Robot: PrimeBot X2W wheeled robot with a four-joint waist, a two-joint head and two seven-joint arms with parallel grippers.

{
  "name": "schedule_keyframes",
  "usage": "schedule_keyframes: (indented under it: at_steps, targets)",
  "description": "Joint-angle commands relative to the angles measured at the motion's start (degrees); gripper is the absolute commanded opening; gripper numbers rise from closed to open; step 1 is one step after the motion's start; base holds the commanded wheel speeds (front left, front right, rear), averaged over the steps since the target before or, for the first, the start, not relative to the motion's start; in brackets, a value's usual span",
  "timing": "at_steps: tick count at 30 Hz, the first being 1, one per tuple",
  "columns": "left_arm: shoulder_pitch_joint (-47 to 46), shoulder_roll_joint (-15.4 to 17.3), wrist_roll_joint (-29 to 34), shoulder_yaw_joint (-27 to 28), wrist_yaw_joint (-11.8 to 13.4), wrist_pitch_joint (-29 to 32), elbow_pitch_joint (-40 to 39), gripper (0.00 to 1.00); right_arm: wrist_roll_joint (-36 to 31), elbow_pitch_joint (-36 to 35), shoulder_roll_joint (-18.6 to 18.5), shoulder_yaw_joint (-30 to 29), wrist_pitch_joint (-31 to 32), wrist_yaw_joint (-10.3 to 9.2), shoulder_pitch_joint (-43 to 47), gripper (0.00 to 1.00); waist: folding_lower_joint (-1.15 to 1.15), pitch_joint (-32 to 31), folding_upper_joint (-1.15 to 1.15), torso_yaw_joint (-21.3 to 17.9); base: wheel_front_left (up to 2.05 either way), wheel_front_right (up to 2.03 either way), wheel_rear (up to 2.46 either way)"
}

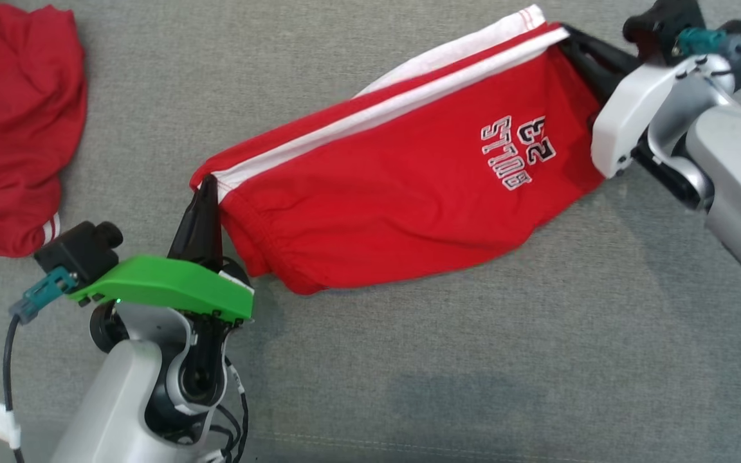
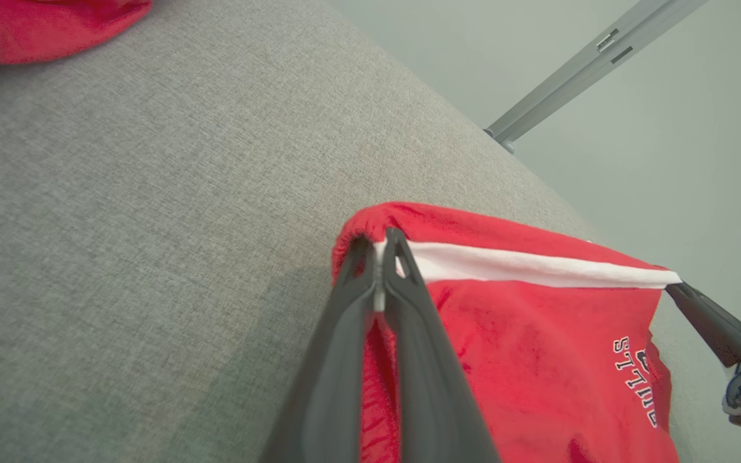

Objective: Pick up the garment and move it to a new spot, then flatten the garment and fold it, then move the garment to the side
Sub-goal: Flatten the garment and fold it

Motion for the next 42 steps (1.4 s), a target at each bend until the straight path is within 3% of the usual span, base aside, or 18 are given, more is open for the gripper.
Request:
schedule_keyframes:
  at_steps: [1,14,15,16,17,19,21,23,35,39,42]
  targets:
    - [-2.05,-0.27,0.55,-0.44,-0.63,-0.09,0.8,0.0,0.79,1.45,-0.62,0.61,-0.61,-0.1,-1.74,0.0,0.0,0.77,0.3,1.28,0.0,0.0,0.0]
    - [-8.94,-1.65,1.87,-3.07,-1.79,2.1,6.85,0.0,3.93,8.51,0.0,7.61,-2.15,-0.1,-8.85,0.0,0.0,3.29,0.3,2.51,0.0,0.0,0.0]
    - [-9.21,-1.69,1.96,-3.16,-1.77,2.05,7.15,0.0,4.02,9.02,0.3,7.97,-2.7,-0.1,-9.26,0.34,0.0,3.49,0.3,2.45,0.0,0.0,0.0]
    - [-9.33,-1.7,1.99,-3.3,-1.67,2.43,7.45,0.0,4.18,9.55,0.65,8.35,-3.11,-0.1,-9.43,0.96,0.0,3.61,0.3,2.31,0.0,0.0,0.0]
    - [-9.33,-1.73,1.92,-3.46,-1.57,2.58,7.69,0.0,4.42,10.01,1.02,8.77,-3.53,-0.1,-9.44,1.0,0.0,3.63,0.3,2.14,0.0,0.0,0.0]
    - [-9.12,-1.58,1.89,-3.33,-1.44,2.44,7.94,0.12,4.75,10.67,1.58,9.67,-3.99,-0.1,-9.65,1.0,0.0,3.48,0.3,1.65,0.0,0.0,0.0]
    - [-8.59,-1.34,1.93,-2.92,-1.1,2.01,7.84,0.43,5.48,10.66,1.84,10.33,-4.37,-0.1,-9.98,1.0,0.0,3.23,0.3,1.16,0.0,0.0,0.0]
    - [-7.71,-0.82,2.14,-2.47,-0.73,1.47,7.25,0.99,6.44,9.96,1.89,10.69,-5.01,-0.1,-9.99,1.0,0.0,2.82,0.3,0.48,0.0,0.0,0.0]
    - [-0.84,7.76,10.88,-4.45,2.08,-1.51,-3.17,1.0,12.55,-0.34,-3.39,13.16,-1.16,-0.1,-6.69,1.0,0.0,-0.29,0.3,-3.04,0.0,0.0,0.0]
    - [0.8,9.15,15.48,-6.06,3.6,-4.38,-5.42,1.0,13.91,-0.74,-3.63,12.54,1.93,-0.1,-5.29,1.0,0.0,-0.48,0.3,-2.66,0.0,0.0,0.0]
    - [1.08,9.25,17.64,-6.87,4.44,-5.74,-6.02,1.0,15.01,1.77,-1.5,11.02,4.24,-0.1,-4.04,1.0,0.0,0.3,0.3,-1.93,0.0,0.0,0.0]
